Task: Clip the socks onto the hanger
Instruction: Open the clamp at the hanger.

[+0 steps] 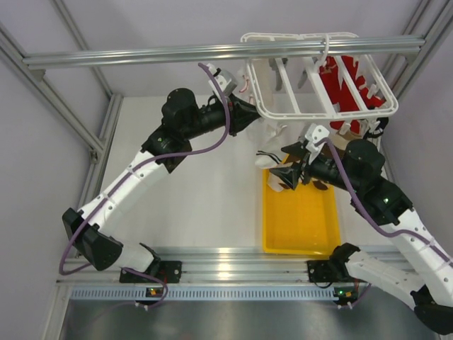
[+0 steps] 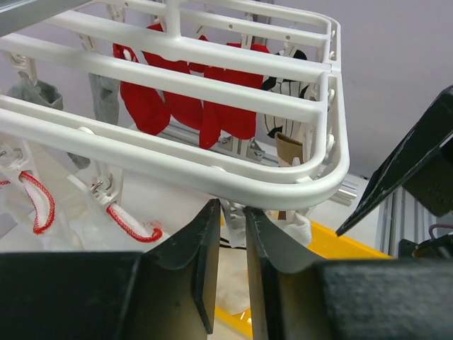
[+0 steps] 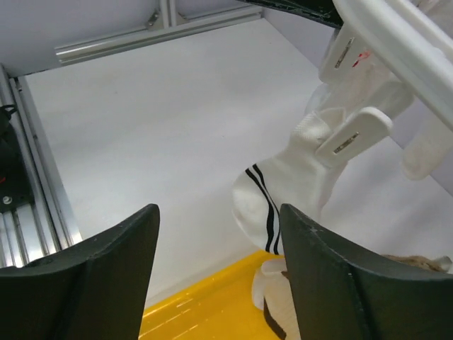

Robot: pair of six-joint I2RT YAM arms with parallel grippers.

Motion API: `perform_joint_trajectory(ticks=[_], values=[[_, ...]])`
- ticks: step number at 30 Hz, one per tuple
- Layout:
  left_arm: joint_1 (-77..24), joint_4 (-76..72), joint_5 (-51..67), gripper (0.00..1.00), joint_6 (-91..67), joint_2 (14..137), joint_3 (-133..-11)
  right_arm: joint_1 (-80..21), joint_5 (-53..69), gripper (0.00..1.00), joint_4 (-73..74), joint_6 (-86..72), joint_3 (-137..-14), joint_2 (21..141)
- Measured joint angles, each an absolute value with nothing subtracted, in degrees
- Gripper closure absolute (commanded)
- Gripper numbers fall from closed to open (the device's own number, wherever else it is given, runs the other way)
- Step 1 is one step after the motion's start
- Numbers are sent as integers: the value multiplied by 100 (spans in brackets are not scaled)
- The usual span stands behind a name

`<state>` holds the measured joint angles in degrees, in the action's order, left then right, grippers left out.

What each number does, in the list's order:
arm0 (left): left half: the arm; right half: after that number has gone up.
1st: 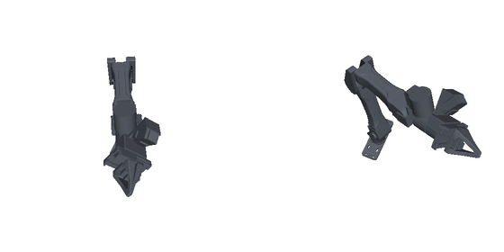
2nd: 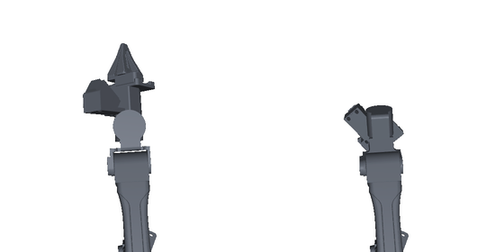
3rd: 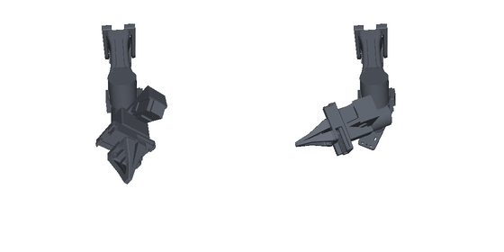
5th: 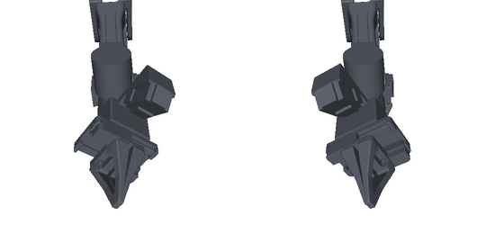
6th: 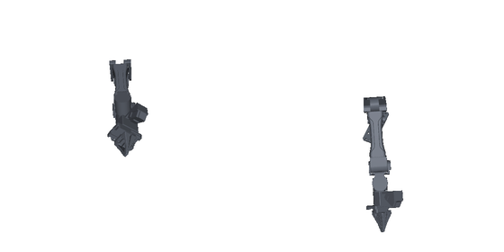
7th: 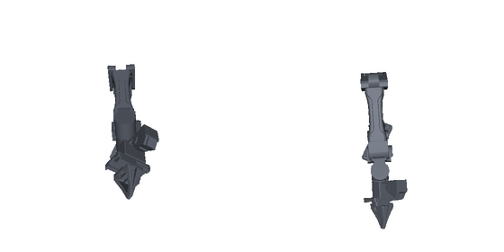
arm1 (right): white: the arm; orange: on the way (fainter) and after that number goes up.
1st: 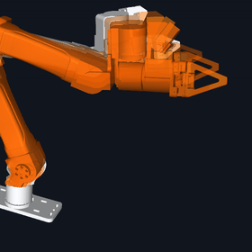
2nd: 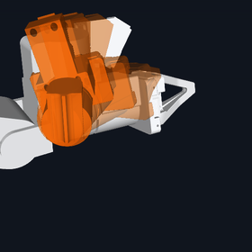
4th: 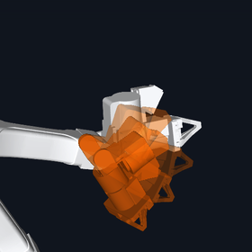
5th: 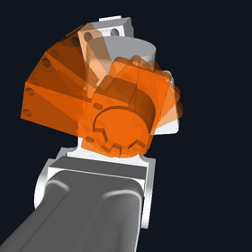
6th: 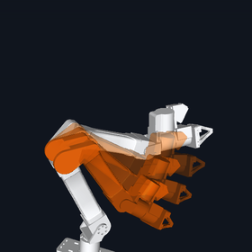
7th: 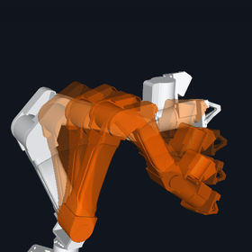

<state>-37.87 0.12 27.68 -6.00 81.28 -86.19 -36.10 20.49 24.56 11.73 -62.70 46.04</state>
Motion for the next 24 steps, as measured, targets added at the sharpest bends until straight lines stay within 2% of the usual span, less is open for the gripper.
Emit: perform_joint_trajectory(ticks=[5,9,24], values=[[-3785,8,2770,91,-600,8128,-8691,-3610,2309,42,1975,690,-6267,4856],[-3787,32,2768,98,-631,8128,-8691,-3618,2091,41,1354,325,-6243,4989],[-3782,43,2823,100,-1662,8128,-8702,-3627,580,35,-489,-163,-5286,5019]])
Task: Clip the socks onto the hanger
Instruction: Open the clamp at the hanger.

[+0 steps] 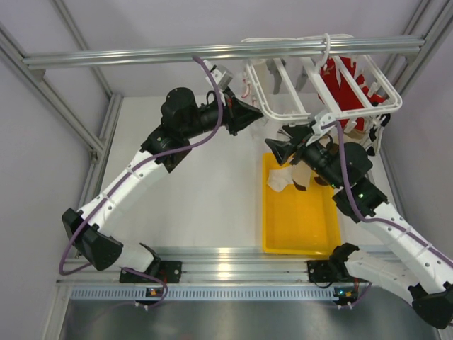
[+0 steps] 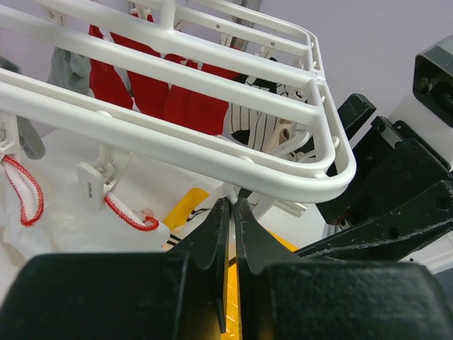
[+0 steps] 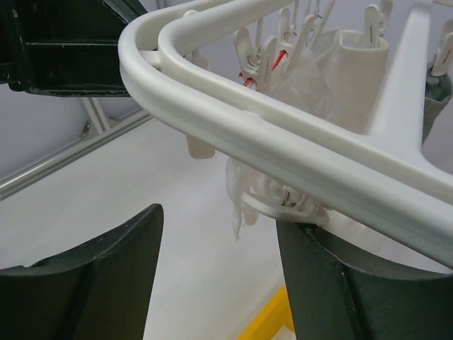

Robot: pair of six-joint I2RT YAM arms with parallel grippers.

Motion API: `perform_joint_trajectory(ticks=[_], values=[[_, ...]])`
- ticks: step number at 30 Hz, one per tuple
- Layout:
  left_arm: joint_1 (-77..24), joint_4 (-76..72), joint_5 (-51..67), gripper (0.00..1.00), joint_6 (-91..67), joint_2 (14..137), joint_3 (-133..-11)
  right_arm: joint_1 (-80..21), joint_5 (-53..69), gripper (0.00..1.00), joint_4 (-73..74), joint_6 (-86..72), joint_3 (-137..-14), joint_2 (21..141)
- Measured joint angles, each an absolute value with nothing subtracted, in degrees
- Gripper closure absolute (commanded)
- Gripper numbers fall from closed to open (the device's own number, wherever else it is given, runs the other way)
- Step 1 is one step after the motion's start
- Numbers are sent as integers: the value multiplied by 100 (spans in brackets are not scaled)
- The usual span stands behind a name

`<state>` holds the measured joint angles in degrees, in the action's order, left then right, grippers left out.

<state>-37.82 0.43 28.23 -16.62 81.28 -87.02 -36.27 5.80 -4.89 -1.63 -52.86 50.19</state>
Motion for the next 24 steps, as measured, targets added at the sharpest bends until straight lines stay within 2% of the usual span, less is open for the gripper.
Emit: perform_joint_trajectory(ticks=[8,13,24], values=[[-3782,38,2797,100,-2482,8128,-8702,-3636,408,38,-950,-128,-5212,4982],[-3782,34,2724,100,-2932,8128,-8700,-3638,456,43,-1072,-45,-5212,4993],[-3765,1,2550,100,-3393,8125,-8600,-3715,596,43,-1151,108,-5216,5229]])
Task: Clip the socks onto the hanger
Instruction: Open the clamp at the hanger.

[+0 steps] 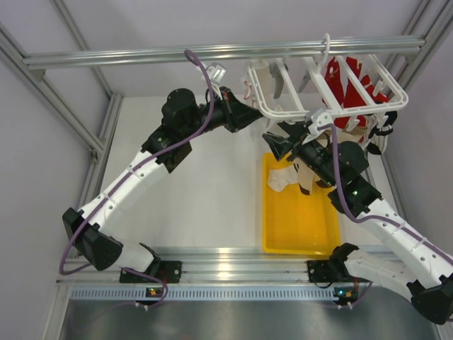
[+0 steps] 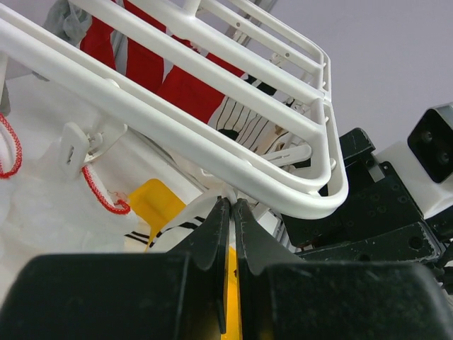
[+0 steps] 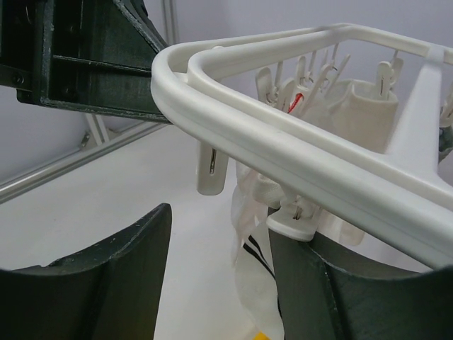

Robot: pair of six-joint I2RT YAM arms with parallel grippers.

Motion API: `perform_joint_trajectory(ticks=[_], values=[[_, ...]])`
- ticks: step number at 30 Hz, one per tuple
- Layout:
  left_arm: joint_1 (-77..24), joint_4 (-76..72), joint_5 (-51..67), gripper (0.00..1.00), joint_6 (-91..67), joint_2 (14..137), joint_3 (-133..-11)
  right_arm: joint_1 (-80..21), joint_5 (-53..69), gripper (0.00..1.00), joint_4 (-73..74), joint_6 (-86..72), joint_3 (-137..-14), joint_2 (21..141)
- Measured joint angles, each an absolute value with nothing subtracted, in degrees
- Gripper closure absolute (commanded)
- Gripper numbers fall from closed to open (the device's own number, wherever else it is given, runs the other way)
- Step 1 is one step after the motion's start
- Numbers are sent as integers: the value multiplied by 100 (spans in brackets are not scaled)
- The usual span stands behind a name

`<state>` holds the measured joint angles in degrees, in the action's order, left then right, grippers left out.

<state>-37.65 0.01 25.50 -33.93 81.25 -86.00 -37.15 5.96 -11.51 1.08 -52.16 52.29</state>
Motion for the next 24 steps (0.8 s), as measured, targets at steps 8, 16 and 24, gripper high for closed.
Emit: perform_joint_trajectory(ticks=[8,16,24], values=[[-3736,-75,2436,100,-3520,8110,-8462,-3752,622,47,-1341,97,-5231,5387],[-3732,-163,2458,100,-3616,8075,-8377,-3776,607,60,-1437,137,-5266,5492],[-3760,-209,2484,100,-3732,8073,-8374,-3787,565,66,-1516,154,-5266,5527]])
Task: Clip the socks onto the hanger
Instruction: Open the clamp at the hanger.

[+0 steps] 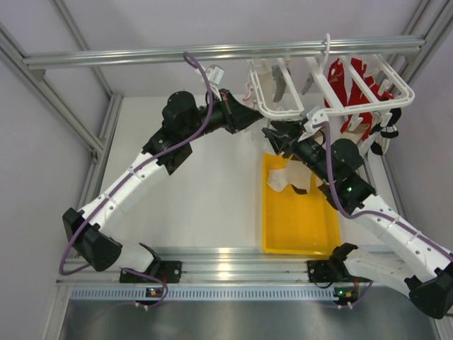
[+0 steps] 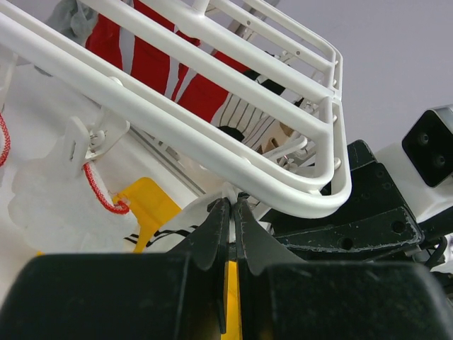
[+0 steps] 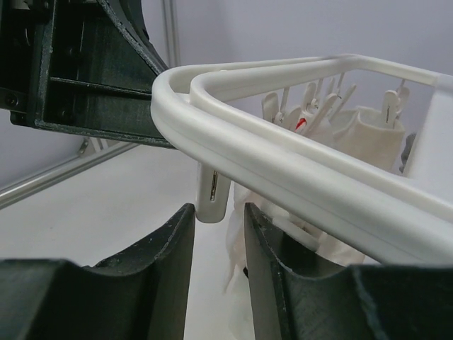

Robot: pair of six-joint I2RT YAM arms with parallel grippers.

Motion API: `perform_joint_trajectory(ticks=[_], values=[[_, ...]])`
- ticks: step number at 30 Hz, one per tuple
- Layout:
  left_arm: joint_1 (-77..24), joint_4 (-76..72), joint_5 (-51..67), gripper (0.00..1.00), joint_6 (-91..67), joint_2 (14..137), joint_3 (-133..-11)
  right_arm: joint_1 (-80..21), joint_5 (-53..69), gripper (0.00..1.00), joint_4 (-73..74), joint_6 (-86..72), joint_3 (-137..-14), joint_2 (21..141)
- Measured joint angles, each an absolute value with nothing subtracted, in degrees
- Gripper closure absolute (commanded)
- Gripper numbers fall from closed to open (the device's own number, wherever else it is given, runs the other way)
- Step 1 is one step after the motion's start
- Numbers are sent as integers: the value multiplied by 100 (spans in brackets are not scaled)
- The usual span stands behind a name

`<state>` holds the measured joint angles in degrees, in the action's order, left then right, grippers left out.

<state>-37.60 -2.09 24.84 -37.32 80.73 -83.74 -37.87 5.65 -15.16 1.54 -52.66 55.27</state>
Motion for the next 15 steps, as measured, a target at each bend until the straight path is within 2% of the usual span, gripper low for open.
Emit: perform_joint_trajectory(ticks=[4,8,11,12,13,15], values=[[-3771,-222,2482,100,-3767,8073,-8348,-3787,626,63,-1544,152,-5266,5527],[-3776,-220,2482,100,-3791,8073,-8333,-3804,751,64,-1586,154,-5266,5527],[-3789,-224,2491,100,-3806,8073,-8324,-3813,764,76,-1671,202,-5269,5527],[-3793,-228,2497,100,-3809,8073,-8322,-3813,753,88,-1684,220,-5269,5527],[-3793,-228,2508,100,-3809,8073,-8318,-3813,711,94,-1693,259,-5269,5527],[-3793,-255,2502,100,-3806,8071,-8313,-3809,676,100,-1704,263,-5269,5529]])
